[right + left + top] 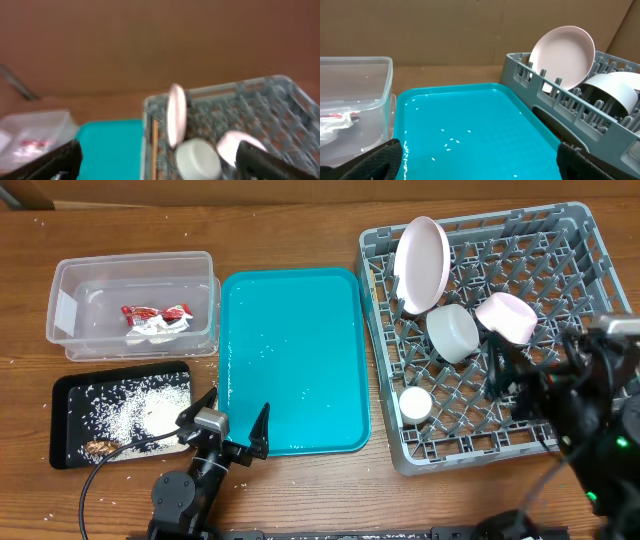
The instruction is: Sort waste into correct bins and load items into the dishwasher
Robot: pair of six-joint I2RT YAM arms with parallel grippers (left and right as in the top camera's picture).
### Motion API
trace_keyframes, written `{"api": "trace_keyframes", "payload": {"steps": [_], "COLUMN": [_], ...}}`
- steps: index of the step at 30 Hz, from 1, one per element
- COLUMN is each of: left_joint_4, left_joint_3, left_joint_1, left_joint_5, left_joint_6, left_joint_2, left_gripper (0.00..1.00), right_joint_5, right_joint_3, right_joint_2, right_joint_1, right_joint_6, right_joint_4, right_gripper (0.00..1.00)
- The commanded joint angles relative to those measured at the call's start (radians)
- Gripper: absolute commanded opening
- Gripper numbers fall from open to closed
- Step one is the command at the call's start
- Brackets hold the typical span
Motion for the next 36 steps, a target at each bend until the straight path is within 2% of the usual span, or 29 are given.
{"api": "trace_keyframes", "payload": {"steps": [1,4,11,13,15,36], "left_joint_4": [0.001,0.001,0.001,0.001,0.001,0.001], "left_joint_3": [-0.006,-0.006,-0.006,-0.006,-0.006,-0.006], "left_joint_1": [0.002,0.002,0.002,0.002,0.002,0.002], "left_joint_5": [0.011,0.011,0.011,0.011,0.011,0.011], "left_joint_6": [-0.006,-0.006,-0.006,-0.006,-0.006,-0.006], "left_joint_2": [-0.007,-0.007,-0.007,-0.007,-0.007,-0.007], "left_gripper": [1.0,1.0,1.0,1.0,1.0,1.0], "right_joint_5": [-0.08,-0.08,-0.076,-0.076,-0.073,-0.061], "right_joint_3": [-0.342,-0.668,-1.019,-1.157,-1.248,-1.249], "right_joint_2": [-0.162,-0.387,-0.693,-0.723,-0.729,-0.729], "right_joint_1": [-0.109,-0.122,-0.122,-0.124,-0.123,-0.124], "right_joint_6": [0.0,0.0,0.0,0.0,0.0,0.0], "right_joint_4": [0.189,0.339,0.49,0.607,0.832,0.804], "right_gripper": [1.0,1.0,1.0,1.0,1.0,1.0]}}
